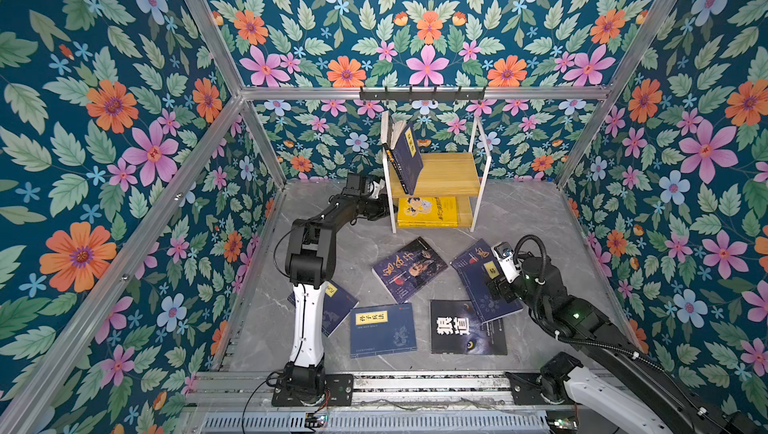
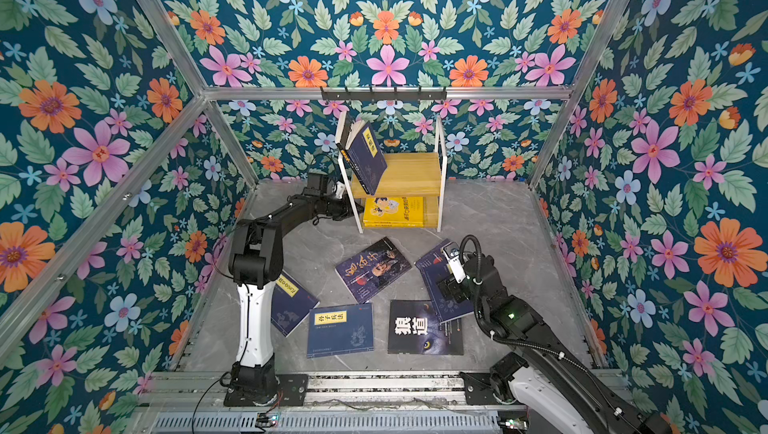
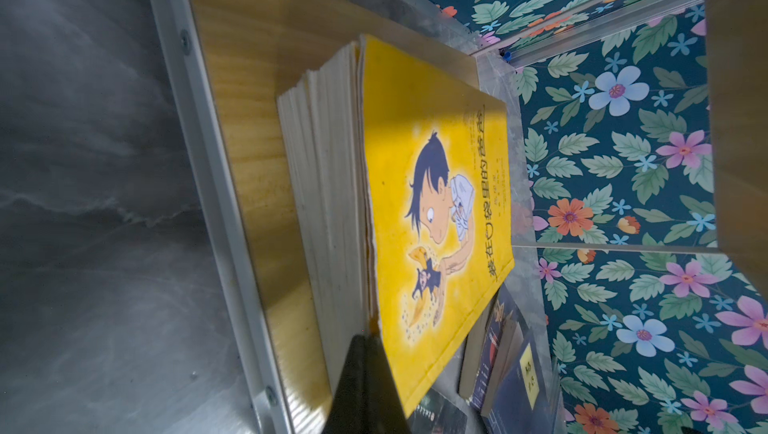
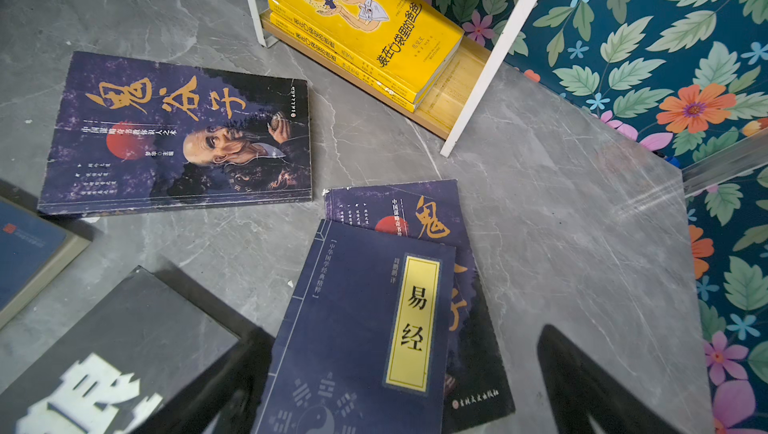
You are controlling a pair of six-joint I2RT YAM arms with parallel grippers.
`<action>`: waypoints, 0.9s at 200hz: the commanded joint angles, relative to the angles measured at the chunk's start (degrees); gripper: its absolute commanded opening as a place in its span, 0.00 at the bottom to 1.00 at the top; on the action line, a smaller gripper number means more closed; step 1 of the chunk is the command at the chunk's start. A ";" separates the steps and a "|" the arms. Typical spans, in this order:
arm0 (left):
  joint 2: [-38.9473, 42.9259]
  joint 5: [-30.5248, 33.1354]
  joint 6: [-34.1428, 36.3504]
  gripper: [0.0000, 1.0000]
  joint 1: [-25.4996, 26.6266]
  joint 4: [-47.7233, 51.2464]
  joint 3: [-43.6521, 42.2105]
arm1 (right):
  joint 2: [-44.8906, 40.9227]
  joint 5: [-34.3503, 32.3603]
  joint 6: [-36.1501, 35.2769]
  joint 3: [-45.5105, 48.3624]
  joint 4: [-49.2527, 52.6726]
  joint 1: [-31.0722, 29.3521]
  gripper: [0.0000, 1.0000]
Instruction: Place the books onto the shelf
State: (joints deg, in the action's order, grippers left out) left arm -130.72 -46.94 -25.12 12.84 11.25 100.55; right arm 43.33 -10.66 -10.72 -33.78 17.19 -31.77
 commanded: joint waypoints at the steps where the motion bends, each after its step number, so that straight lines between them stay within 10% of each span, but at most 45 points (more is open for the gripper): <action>1: 1.04 0.68 0.25 0.00 -0.32 0.25 -0.21 | -0.22 0.75 0.96 -0.32 -0.83 -0.01 0.99; 95: 19.20 13.69 0.36 0.60 -6.97 0.22 -17.89 | 1.22 11.60 16.09 -1.61 -6.72 -0.34 0.96; 180: 52.19 32.61 5.34 1.00 -11.26 -0.53 -43.66 | 26.00 15.68 28.89 -12.00 -15.58 -12.47 0.90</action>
State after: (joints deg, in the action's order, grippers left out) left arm -84.31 -23.03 -22.22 1.61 10.11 60.99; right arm 63.79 1.56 12.62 -42.70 6.09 -42.96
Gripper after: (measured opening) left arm 0.992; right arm 0.908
